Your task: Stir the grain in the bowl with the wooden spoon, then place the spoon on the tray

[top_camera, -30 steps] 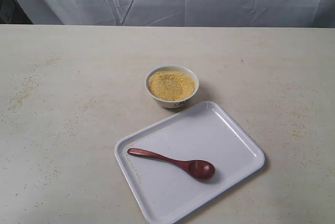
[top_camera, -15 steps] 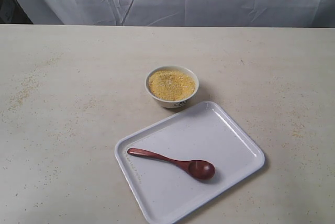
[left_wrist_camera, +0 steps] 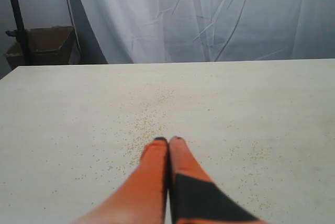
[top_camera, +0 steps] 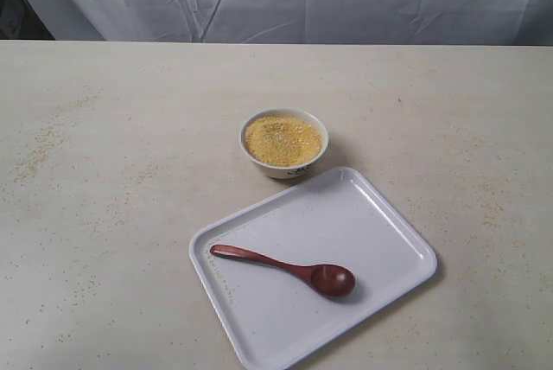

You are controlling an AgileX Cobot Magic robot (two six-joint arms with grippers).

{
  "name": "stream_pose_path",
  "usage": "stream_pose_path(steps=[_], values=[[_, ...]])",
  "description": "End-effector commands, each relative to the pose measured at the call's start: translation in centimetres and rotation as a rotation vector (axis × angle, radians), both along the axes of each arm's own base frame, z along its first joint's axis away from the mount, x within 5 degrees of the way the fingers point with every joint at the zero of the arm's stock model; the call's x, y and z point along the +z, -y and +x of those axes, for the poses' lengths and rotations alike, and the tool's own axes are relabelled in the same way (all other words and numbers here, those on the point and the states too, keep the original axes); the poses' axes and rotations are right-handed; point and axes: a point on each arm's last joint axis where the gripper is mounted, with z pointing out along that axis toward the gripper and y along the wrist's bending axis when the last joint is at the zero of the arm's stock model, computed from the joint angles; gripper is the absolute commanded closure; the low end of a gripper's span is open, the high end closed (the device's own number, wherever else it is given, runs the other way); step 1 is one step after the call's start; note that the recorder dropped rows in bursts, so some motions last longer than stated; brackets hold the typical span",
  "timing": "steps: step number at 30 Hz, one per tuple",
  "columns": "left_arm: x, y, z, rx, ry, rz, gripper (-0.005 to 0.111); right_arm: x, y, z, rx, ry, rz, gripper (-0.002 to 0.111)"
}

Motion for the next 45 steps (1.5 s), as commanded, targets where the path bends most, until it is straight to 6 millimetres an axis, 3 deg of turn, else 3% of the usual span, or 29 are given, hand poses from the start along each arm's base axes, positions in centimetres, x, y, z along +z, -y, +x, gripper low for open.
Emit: stream_pose_path(steps=[1,5,9,13,45], values=[[-0.1,0.0,0.0,0.001,0.005,-0.001,0.107,-2.4,0.0,0.2,-0.004,-0.025,-0.003,0.108],[-0.1,0.0,0.0,0.001,0.005,-0.001,0.107,-6.3,0.0,1.3,-0.004,-0.144,-0.004,0.108],[-0.1,0.0,0.0,0.001,0.005,-0.001,0.107,-8.0,0.0,2.3,-0.012,-0.041,0.002,0.108],[-0.1,0.0,0.0,0.001,0.005,-0.001,0.107,-10.2,0.1,2.7,-0.013,-0.079,0.001,0.108],[-0.1,0.0,0.0,0.001,0.005,-0.001,0.107,-10.5,0.1,2.6,-0.013,-0.103,-0.002,0.108]])
